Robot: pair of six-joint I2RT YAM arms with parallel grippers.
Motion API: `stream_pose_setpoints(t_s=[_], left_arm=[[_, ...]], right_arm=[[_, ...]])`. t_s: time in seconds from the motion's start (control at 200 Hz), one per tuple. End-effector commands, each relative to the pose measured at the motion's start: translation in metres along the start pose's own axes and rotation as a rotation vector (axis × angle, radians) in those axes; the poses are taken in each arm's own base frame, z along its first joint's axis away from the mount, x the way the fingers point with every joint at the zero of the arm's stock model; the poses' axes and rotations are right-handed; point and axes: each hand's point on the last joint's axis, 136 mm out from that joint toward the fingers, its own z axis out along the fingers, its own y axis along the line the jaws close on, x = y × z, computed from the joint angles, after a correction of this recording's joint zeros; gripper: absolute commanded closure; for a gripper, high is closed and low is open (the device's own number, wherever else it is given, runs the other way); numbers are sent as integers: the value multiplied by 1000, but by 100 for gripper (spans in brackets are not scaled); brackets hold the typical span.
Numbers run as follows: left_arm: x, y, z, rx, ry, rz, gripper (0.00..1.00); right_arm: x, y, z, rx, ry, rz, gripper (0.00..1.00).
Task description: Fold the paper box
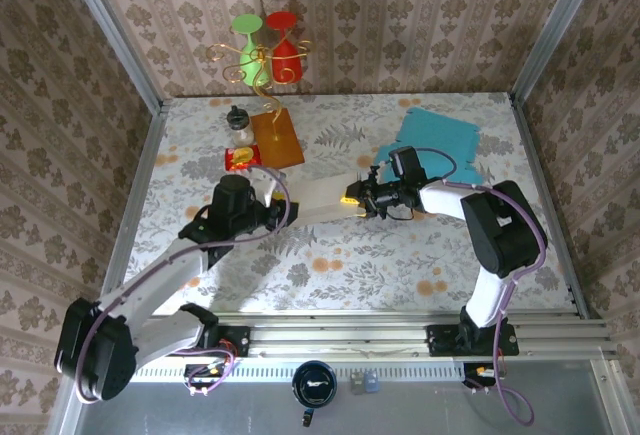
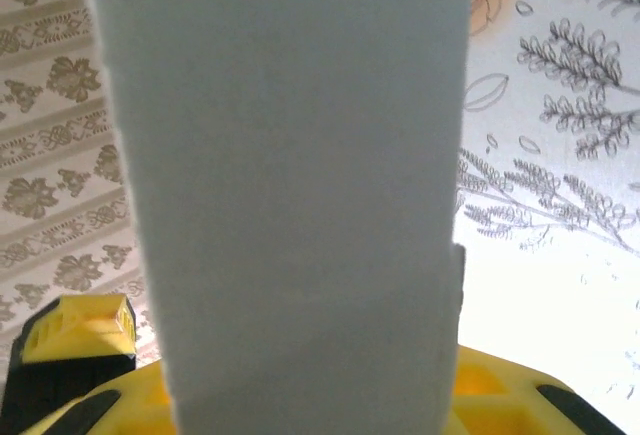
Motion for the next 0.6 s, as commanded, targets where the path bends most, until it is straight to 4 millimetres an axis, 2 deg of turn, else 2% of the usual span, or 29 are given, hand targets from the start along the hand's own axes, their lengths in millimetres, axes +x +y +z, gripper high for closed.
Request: stream_pose_setpoints(t_s=[0.0, 0.085, 0.175, 0.33, 0.595], left_arm=[[-2, -20, -3, 49, -43, 293, 50], [1, -37, -7, 80, -30, 440, 42], [5, -47, -7, 104, 18, 561, 40], [15, -46, -1, 97, 92, 708, 37], [26, -49, 8, 152, 122, 767, 34]], right_arm=[[12, -1, -8, 39, 8, 179, 69], [19, 1, -15, 52, 12, 251, 69], [27, 0, -22, 72, 18, 336, 69], [42, -3, -32, 86, 30, 492, 69], [60, -9, -44, 65, 34, 688, 71]])
